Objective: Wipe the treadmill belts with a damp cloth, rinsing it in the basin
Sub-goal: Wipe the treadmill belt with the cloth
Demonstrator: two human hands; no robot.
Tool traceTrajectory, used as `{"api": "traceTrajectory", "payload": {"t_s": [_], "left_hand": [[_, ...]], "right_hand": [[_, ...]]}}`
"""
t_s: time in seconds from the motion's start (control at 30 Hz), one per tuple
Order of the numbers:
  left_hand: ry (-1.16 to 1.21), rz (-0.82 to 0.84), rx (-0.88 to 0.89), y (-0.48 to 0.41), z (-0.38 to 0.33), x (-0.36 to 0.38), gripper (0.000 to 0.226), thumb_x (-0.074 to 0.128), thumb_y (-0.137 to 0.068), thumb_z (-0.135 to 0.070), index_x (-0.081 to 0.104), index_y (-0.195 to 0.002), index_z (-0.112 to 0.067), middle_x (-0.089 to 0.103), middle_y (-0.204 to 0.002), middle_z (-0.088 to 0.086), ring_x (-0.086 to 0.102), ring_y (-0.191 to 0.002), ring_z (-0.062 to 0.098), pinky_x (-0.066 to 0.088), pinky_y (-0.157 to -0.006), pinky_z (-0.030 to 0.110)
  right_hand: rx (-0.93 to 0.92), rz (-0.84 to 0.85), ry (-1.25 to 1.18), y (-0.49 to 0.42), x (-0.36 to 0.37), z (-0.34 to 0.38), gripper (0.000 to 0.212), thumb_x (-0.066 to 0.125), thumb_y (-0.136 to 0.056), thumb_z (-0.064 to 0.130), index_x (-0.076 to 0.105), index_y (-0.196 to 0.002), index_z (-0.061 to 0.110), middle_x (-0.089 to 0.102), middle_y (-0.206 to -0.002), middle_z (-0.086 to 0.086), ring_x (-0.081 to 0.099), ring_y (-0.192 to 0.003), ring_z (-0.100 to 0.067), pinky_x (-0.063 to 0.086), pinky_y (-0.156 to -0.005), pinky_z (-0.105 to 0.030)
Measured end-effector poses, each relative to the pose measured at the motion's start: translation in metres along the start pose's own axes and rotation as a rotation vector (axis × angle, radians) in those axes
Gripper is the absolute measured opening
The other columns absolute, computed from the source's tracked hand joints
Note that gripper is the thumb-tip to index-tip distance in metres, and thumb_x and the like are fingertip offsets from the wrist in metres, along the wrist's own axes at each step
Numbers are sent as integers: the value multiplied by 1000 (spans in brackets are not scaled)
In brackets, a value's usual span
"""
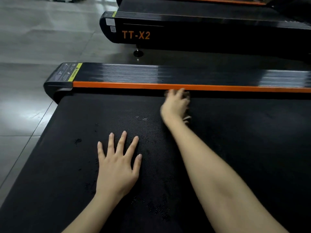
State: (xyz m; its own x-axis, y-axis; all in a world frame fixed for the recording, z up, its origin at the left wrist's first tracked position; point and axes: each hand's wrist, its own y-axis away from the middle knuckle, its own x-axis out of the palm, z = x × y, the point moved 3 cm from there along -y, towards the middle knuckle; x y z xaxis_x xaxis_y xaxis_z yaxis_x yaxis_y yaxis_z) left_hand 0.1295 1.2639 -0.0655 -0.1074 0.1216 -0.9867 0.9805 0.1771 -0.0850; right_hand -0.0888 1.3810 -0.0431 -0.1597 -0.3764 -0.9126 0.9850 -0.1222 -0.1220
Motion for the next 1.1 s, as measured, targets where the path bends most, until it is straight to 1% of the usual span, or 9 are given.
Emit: {"api": "traceTrajectory", "payload": {"t_s": [0.1, 0.2, 0.27, 0.4, 0.57, 0.73, 0.87, 0.93, 1.1], "left_hand": [[-11, 6, 8, -1, 1, -1, 57, 22, -93, -53, 40, -143, -31, 38, -150, 7, 24, -141, 37, 7, -112, 57], [-11, 16, 16, 1, 2, -2, 57, 22, -94, -54, 39, -143, -32, 37, -150, 6, 23, -142, 36, 6, -112, 56], [-10, 18, 14, 2, 1, -2, 57, 21, -94, -54, 38, -143, -32, 36, -151, 6, 22, -142, 36, 5, -112, 56], [3, 20, -17, 1, -2, 0, 60, 17, -92, -54, 35, -145, -32, 31, -153, 6, 16, -144, 35, 4, -114, 57], [-2, 51, -30, 3, -3, -4, 67, 4, -87, -56, 22, -149, -36, 17, -158, 2, 3, -146, 32, -4, -115, 54], [7, 47, -17, 3, -3, -3, 63, 10, -90, -54, 20, -149, -36, 14, -159, 3, 0, -146, 32, -4, -115, 55], [5, 28, -19, 2, -2, -2, 57, 15, -96, -51, 23, -149, -34, 16, -159, 5, 1, -146, 34, -4, -115, 57], [3, 42, -22, 2, -2, -1, 54, 20, -98, -49, 21, -149, -34, 13, -159, 5, -1, -146, 34, -4, -115, 57], [21, 28, -12, 0, -2, -2, 53, 26, -98, -49, 24, -149, -34, 16, -159, 6, 1, -146, 35, -3, -114, 57]], "right_hand": [[-265, 157, -63, 37, 12, 38, 48, 41, -97, 15, 35, -144, 24, 9, -158, -8, 13, -140, -42, 21, -115, -47], [-458, 209, -23, 26, -1, 15, 43, 42, -98, 26, 40, -140, 33, 16, -157, -1, 19, -139, -37, 27, -109, -44], [-400, 155, 29, 0, -13, -29, 43, 44, -97, 22, 43, -138, 34, 20, -156, -1, 26, -136, -36, 30, -107, -41], [-45, 103, 17, -17, -33, -83, 47, 44, -96, 20, 38, -141, 31, 10, -158, 0, 15, -140, -39, 26, -110, -54], [-466, 209, -71, 76, -18, -38, 44, 48, -93, 18, 48, -137, 23, 26, -154, -7, 27, -135, -44, 28, -111, -46], [-799, 288, -46, 175, -62, -100, 48, 45, -84, 18, 55, -131, 21, 43, -145, -9, 44, -127, -39, 32, -105, -50], [-302, 131, -2, 116, -87, -169, 44, 44, -94, 21, 47, -137, 29, 30, -152, -3, 35, -134, -38, 25, -111, -48], [-161, 94, 6, 121, -82, -158, 44, 47, -95, 18, 47, -138, 25, 25, -154, -3, 31, -135, -40, 28, -110, -46], [-593, 220, -71, 254, -61, -84, 53, 39, -80, 16, 56, -130, 20, 41, -146, -9, 38, -128, -48, 31, -107, -54]]}}
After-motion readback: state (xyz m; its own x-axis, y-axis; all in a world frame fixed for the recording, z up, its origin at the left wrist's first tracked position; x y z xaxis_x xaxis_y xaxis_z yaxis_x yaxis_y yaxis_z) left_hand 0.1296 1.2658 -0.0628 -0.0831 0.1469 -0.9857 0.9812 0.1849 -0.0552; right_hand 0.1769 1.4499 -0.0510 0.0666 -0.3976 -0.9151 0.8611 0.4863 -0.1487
